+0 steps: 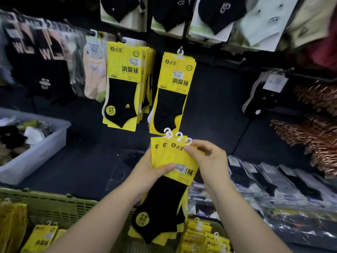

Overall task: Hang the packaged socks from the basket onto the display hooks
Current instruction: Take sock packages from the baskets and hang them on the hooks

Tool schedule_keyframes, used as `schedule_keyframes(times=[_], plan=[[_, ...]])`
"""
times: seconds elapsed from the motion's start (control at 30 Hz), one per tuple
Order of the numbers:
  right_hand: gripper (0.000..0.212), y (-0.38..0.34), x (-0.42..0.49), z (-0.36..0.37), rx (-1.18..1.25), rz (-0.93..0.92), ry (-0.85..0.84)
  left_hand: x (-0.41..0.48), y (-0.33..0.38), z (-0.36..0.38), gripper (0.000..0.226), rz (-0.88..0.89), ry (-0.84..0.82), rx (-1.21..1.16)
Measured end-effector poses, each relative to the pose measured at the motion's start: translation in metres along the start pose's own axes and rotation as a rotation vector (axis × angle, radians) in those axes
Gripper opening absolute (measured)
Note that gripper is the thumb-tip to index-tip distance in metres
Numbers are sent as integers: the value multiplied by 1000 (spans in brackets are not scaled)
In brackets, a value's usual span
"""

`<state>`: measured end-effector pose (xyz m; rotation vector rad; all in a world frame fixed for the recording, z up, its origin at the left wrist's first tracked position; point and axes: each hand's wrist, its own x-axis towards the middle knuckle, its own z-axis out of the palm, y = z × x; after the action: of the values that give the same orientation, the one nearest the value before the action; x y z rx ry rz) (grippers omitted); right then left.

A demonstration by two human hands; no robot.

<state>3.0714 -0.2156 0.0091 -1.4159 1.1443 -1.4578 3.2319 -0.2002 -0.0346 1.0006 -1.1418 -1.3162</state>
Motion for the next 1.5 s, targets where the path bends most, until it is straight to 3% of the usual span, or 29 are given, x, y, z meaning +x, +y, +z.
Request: schedule_keyframes(times=[0.17, 0.3, 0.53, 0.87, 0.97, 1.03, 1.13, 1.17, 1.23, 1.33, 1.4, 1.5], plan=[[17, -32, 38, 2, 7, -10, -69, 27, 29, -10, 35, -18, 24, -117], [15, -61, 75, 10, -75, -125, -24, 43, 42, -34, 13, 132, 281, -36], [15, -114, 155, 63, -163, -265, 95, 51, 49, -77, 13, 253, 475, 202], [20, -108, 183, 80, -187, -261, 225, 50, 53, -82, 15, 257, 373, 176], [16, -96, 158, 75, -340, -349, 347, 50, 51, -74, 12, 239, 348, 122], [18, -82, 132, 75, -401, -408, 217, 48, 52, -68, 12, 231, 330, 90], [33, -62, 92, 84, -472, -252, -177, 48, 54, -57, 18, 226, 295, 12], [40, -55, 85, 85, -490, -221, -238, 48, 55, -54, 19, 234, 279, -25], [45, -49, 79, 83, -493, -238, -241, 48, 56, -49, 21, 255, 254, -85], [30, -54, 85, 72, -355, -193, -242, 48, 56, -45, 29, 247, 224, -156], [23, -57, 91, 65, -279, -152, -255, 49, 55, -47, 21, 239, 225, -155], [15, -64, 104, 54, -227, -153, -125, 49, 58, -53, 20, 269, 287, -115]])
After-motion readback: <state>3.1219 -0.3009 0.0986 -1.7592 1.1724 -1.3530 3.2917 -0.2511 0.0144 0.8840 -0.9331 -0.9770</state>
